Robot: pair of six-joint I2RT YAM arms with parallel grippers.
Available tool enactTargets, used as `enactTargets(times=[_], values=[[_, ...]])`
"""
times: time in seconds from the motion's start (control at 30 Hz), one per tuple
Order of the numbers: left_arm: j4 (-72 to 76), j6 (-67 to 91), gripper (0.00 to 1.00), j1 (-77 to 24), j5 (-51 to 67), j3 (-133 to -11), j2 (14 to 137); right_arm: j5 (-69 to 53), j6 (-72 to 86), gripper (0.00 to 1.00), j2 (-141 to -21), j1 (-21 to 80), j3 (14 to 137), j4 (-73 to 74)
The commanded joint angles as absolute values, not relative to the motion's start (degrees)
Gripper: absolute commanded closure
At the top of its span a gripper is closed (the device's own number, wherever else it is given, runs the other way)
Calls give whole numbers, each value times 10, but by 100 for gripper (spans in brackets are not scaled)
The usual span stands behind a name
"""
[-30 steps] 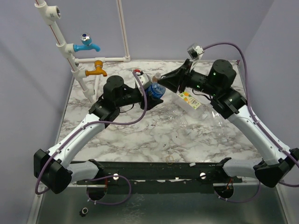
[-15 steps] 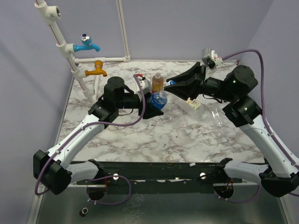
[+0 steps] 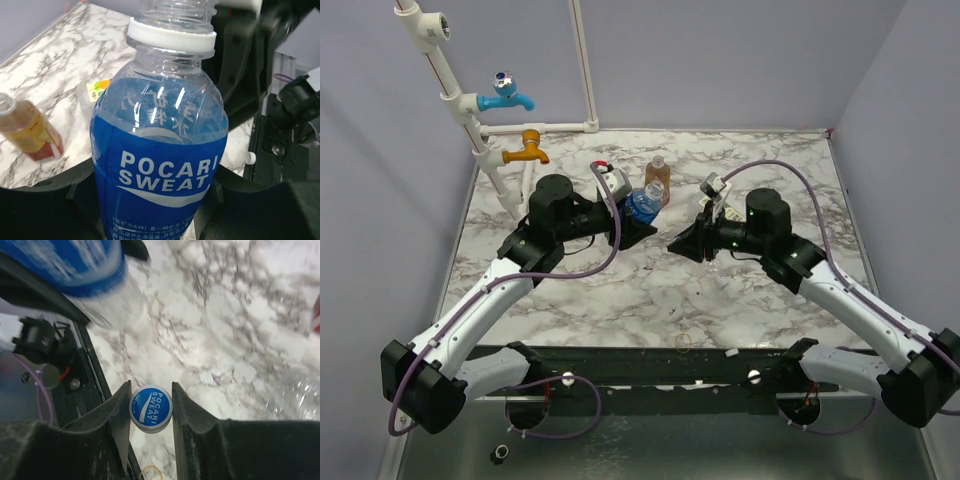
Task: Unscrew the bottle caps
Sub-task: Place the bottle cap at the center of the board.
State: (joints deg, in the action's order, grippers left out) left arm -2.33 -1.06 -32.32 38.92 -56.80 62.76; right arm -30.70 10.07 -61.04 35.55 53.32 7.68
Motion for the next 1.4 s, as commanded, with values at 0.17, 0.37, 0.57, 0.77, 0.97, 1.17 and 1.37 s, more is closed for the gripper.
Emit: enactTargets(times=[0.17, 0.37, 0.57, 0.77, 0.97, 1.17, 1.37], values=[[-3, 24, 100, -287, 338, -538, 608, -278, 121, 94, -713, 357, 421, -52], [17, 25, 100, -285, 332, -534, 604, -249, 137, 93, -767, 369, 410, -85], [26, 25, 100, -284, 337, -534, 604, -205, 142, 93, -808, 398, 388, -113], [34, 26, 100, -284, 347, -543, 609, -83, 116, 92, -834, 451, 382, -117], [34, 25, 100, -284, 355, -543, 613, -37, 125, 71, -854, 473, 359, -128], [36, 24, 100, -284, 365, -549, 620, -38, 142, 58, -861, 482, 330, -141], [44, 28, 100, -285, 369, -548, 626, -37, 148, 35, -846, 484, 346, -119]])
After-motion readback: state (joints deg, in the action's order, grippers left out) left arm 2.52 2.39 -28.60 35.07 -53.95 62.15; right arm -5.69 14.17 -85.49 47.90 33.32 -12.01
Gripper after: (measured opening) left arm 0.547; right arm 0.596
